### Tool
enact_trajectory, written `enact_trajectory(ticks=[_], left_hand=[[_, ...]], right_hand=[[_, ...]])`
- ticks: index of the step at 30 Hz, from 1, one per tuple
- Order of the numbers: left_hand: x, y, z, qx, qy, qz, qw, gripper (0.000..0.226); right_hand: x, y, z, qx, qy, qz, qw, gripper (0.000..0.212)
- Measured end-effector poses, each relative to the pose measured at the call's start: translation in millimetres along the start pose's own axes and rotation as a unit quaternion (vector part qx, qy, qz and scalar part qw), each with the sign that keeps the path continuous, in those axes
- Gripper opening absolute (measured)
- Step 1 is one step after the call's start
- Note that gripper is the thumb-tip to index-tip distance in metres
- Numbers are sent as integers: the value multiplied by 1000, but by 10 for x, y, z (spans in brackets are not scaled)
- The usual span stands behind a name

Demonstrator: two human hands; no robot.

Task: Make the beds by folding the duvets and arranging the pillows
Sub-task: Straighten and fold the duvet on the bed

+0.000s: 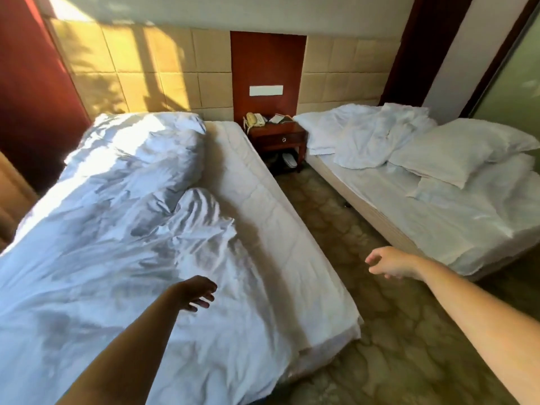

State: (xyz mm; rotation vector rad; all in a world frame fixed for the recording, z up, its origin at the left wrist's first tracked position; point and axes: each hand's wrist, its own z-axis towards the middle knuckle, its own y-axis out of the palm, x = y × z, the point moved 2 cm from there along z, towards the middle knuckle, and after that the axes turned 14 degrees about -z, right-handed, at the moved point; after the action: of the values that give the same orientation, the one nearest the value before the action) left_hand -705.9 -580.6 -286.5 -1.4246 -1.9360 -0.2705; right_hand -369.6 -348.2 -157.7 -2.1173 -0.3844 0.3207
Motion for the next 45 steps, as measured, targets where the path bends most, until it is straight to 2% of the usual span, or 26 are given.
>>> enact_trajectory(ticks=[4, 6, 10, 13, 17, 20, 22, 25, 28, 33, 37, 41, 45], left_hand=[[-43, 330, -135, 16, -26, -67, 997, 12], [-61, 380, -209, 41, -52, -88, 994, 14], [170, 327, -165, 145, -67, -160, 974, 17], [679, 389, 70, 181, -58, -194, 962, 12], [1684, 517, 778, 243, 0, -207, 948, 15], [2491, 860, 1243, 188, 15, -173, 967, 16], [3004, 1057, 1525, 145, 24, -139, 979, 20], [3582, 1199, 1821, 141, 18, -97, 985, 19], [3958, 1217, 2089, 175, 0, -84, 981, 22], [4334, 1026, 2491, 261, -37, -113, 958, 27], [4577, 972, 2759, 338, -50, -199, 919, 23], [4776, 1214, 3149, 372, -70, -255, 890, 20], [5033, 1435, 3526, 363, -126, -301, 873, 17]], right_hand=[[165, -615, 586, 73, -61, -68, 993, 35], [66, -809, 808, 63, -125, -96, 986, 38], [-237, -1242, 1279, 44, -238, -167, 956, 42], [-355, -1652, 1786, 65, -289, -193, 935, 43], [-307, -2260, 2647, 101, -323, -248, 908, 44], [-115, -2797, 3265, 99, -325, -300, 891, 45], [8, -3163, 3692, 119, -324, -286, 894, 45], [155, -3531, 4248, 117, -336, -285, 890, 47], [187, -3848, 4850, 113, -349, -296, 882, 52], [-60, -4491, 5891, 152, -387, -297, 860, 58], [-270, -5029, 6547, 153, -426, -330, 828, 60], [-722, -5572, 7183, 178, -450, -358, 798, 59], [-1274, -5770, 7695, 140, -494, -373, 773, 60]])
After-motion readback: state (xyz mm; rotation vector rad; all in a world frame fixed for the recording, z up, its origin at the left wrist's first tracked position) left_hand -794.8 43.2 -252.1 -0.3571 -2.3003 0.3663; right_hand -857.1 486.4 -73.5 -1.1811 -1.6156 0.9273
